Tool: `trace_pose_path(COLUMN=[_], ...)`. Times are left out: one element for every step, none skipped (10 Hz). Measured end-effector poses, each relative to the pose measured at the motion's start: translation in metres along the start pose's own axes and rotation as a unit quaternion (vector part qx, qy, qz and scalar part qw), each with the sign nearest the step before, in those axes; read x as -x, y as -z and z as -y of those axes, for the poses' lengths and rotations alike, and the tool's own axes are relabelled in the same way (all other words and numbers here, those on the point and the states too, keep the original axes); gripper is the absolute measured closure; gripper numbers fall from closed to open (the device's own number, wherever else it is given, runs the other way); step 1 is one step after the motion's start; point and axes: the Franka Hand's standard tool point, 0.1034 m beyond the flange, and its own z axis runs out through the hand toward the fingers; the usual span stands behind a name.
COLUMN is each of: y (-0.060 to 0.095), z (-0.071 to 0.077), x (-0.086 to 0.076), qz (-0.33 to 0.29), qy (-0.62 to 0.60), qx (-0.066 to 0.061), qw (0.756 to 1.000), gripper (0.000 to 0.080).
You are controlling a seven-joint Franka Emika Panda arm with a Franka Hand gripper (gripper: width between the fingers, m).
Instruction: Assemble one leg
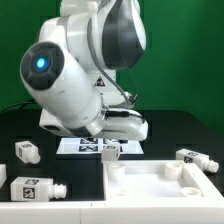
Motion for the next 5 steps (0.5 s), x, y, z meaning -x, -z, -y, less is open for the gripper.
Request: trace_pose_path(y=[-0.004,-0.008,-0.015,-0.021,-0.025], z=[0.002,0.005,0.006,0.006,0.006], x=[-0.007,-0.009,-0.009,-0.011,-0.012], qz=[0.017,0.021,0.025,0.026,0.03], qy=[-0.004,-0.003,-0.003,-0.003,-0.002], qx=[-0.013,-0.011,-0.007,-0.005,-0.004], qw=[1.0,1.0,1.0,1.0,1.0], gripper=[0.0151,0.0151,0.0151,0.0151,0.0151])
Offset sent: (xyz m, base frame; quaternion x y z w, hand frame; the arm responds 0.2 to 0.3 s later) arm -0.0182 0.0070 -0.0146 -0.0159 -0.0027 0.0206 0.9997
